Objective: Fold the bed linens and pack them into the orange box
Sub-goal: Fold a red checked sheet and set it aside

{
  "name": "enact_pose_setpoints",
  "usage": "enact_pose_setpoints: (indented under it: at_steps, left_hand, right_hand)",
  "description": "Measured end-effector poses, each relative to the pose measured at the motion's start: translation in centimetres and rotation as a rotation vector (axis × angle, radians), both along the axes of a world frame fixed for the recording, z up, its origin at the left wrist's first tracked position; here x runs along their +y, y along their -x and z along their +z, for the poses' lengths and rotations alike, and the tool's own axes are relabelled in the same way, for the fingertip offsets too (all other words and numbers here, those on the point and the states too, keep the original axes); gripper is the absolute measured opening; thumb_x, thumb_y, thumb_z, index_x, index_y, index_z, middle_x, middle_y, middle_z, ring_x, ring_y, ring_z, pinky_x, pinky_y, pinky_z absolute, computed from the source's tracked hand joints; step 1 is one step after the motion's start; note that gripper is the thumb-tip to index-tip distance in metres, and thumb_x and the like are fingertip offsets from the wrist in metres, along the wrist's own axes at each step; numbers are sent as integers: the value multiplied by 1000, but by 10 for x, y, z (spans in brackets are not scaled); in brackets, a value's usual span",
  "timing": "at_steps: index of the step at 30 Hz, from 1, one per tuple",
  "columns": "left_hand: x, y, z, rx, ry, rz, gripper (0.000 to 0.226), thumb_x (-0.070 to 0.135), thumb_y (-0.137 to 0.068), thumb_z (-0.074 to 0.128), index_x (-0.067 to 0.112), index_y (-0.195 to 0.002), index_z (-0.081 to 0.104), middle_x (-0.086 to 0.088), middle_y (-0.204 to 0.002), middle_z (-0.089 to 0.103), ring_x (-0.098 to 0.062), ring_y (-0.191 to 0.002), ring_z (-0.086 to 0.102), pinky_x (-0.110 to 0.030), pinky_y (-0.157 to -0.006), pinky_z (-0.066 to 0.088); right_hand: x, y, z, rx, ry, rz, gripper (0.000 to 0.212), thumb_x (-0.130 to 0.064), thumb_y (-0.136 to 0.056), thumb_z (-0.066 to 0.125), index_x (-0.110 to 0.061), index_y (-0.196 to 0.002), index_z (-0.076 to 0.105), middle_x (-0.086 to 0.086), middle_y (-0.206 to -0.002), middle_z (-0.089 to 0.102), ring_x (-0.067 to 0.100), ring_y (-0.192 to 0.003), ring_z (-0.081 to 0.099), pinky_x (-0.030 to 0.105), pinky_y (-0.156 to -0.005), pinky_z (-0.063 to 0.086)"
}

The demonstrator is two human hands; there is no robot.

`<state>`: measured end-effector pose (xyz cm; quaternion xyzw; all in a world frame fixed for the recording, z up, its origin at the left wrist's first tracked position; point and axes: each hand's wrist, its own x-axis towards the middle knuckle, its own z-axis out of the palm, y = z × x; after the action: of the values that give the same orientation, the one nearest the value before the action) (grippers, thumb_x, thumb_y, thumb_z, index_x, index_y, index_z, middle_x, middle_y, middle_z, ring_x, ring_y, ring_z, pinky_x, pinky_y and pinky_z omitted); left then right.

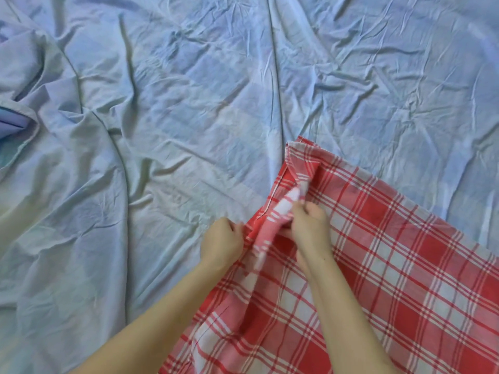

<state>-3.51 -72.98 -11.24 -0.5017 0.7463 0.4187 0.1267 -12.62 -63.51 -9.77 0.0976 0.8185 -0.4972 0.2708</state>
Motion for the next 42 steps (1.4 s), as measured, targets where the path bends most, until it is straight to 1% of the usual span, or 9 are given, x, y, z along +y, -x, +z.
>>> enact_pose_setpoints:
  at_steps: [3,5,8,13,19,24,30,36,42]
  left_hand:
    - [-3,4,6,185,207,123,29,21,-96,43,11,-68,45,-10,-73,58,-31,-74,54,-36,-64,34]
    - [0,7,13,227,159,67,32,25,-95,44,12,-66,45,-4,-66,54,-26,-67,51,-36,-63,38]
    - [10,6,12,118,81,-172,21,33,-91,50,14,-87,57,-1,-85,61,-21,-82,57,-32,-69,42]
    - [9,10,5,110,76,-152,19,35,-88,57,21,-100,53,1,-90,54,-16,-81,52,-27,-64,31]
    - [-6,56,0,242,74,-104,25,36,-86,60,19,-104,56,0,-94,57,-17,-87,56,-26,-67,34]
    - [-14,89,-11,255,161,-194,18,30,-86,61,18,-99,60,-2,-96,57,-21,-90,54,-27,-65,30]
    - [-15,77,-16,298,192,-212,18,25,-91,53,12,-78,56,-4,-82,57,-24,-81,53,-29,-64,31]
    - [4,-26,8,96,170,-257,27,35,-91,53,13,-76,59,0,-71,61,-23,-74,57,-32,-64,40]
    - [35,-100,5,-90,-218,-216,34,51,-74,70,19,-72,57,9,-63,58,-13,-65,57,-26,-59,43]
  right_hand:
    - [-16,2,4,-192,79,210,25,-25,-97,47,-17,-78,62,14,-82,68,29,-81,68,42,-72,59]
    - [-14,17,4,99,-123,299,23,-22,-88,47,-14,-75,64,17,-83,69,35,-85,67,47,-77,56]
    - [-9,54,12,476,-502,350,25,-15,-92,46,-16,-108,65,8,-105,68,28,-102,61,32,-86,43]
    - [-19,123,-3,641,-711,600,35,-27,-95,51,-11,-126,53,9,-126,57,31,-116,46,37,-95,35]
    - [-17,164,-13,683,-679,750,21,-38,-85,65,-18,-91,70,6,-99,68,29,-102,54,36,-87,34]
    - [-3,167,-13,1115,-609,371,16,-28,-79,67,-13,-75,71,6,-80,66,33,-82,55,32,-69,28]
    - [-17,161,-45,849,-841,548,25,-30,-93,51,-15,-107,64,10,-111,61,31,-107,50,38,-88,30]
    - [20,69,-2,1052,-555,481,26,-26,-86,53,-14,-105,64,7,-102,66,32,-94,57,41,-83,38]
    - [88,-80,-1,659,-405,459,31,-34,-85,46,-14,-98,66,1,-92,67,27,-86,62,38,-79,48]
